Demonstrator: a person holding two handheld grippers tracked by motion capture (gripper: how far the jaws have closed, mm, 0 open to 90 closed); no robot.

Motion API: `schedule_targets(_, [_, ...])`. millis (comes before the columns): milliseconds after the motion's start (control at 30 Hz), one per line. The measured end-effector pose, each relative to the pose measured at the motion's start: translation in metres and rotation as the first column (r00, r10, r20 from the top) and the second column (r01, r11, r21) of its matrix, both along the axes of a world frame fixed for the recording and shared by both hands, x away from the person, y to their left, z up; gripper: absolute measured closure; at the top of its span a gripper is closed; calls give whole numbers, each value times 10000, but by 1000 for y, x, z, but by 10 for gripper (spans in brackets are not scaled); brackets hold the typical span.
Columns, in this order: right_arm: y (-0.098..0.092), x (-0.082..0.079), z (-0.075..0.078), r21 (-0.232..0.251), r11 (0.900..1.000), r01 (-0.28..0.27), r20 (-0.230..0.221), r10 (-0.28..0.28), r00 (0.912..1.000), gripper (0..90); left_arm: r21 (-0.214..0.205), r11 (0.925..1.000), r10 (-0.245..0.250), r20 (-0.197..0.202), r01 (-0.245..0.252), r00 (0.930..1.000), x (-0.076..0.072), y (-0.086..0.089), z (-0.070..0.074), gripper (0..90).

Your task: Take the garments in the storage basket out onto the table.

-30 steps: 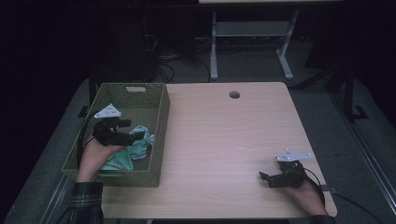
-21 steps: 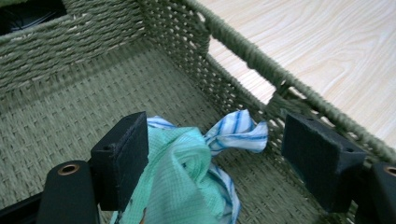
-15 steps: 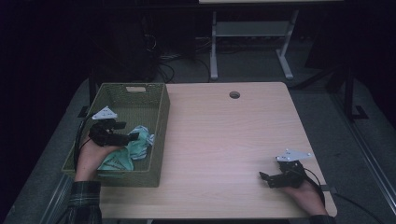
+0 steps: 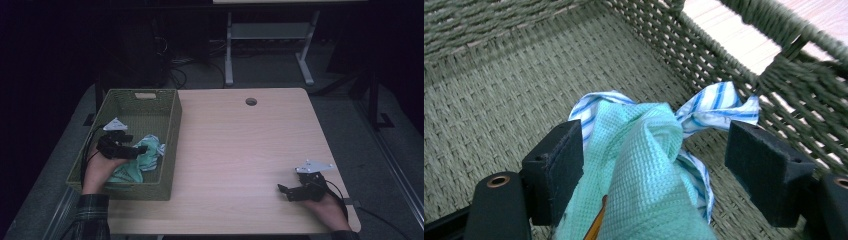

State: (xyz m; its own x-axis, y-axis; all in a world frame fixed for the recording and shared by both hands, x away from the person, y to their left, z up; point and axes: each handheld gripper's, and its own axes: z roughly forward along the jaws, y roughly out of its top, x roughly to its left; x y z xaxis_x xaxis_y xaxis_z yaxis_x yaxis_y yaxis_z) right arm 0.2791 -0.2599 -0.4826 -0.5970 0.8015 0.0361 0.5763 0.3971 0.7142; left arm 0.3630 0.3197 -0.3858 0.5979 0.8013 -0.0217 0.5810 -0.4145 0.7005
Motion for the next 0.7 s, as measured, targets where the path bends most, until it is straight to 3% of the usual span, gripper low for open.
schedule_targets(533, [0, 0, 0, -23, 10000, -18, 8, 18, 10000, 71, 624, 9978, 285, -1026, -221, 9943, 7, -2, -15, 240])
schedule_targets(633, [0, 0, 0, -22, 10000, -16, 6, 16, 10000, 71, 756, 9968, 336, -1204, -246, 9922, 8, -2, -16, 295])
schedule_targets(700, [0, 0, 0, -23, 10000, -17, 7, 17, 10000, 71, 822, 9961, 419, -1327, -311, 9903, 8, -2, -17, 398])
